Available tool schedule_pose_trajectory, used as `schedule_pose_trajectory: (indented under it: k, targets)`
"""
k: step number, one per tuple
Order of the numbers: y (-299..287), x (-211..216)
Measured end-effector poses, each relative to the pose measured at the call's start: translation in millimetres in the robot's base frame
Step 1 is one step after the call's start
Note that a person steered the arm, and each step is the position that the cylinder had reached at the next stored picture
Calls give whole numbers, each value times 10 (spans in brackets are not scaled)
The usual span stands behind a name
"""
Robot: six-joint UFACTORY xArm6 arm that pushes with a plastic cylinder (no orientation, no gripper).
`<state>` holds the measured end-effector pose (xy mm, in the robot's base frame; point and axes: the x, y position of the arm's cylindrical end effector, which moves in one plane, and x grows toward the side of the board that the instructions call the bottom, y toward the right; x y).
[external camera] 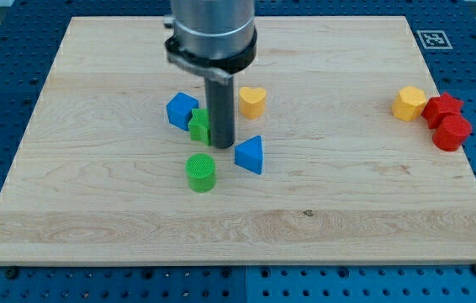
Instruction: Slightly move the yellow heart diagonal to the top right of the green star
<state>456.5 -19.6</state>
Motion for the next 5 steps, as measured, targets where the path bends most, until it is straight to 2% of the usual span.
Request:
schedule_pose_trajectory:
  k: [1,4,5]
  targets:
    - [135,-269]
    - [699,-309]
    - [776,-498]
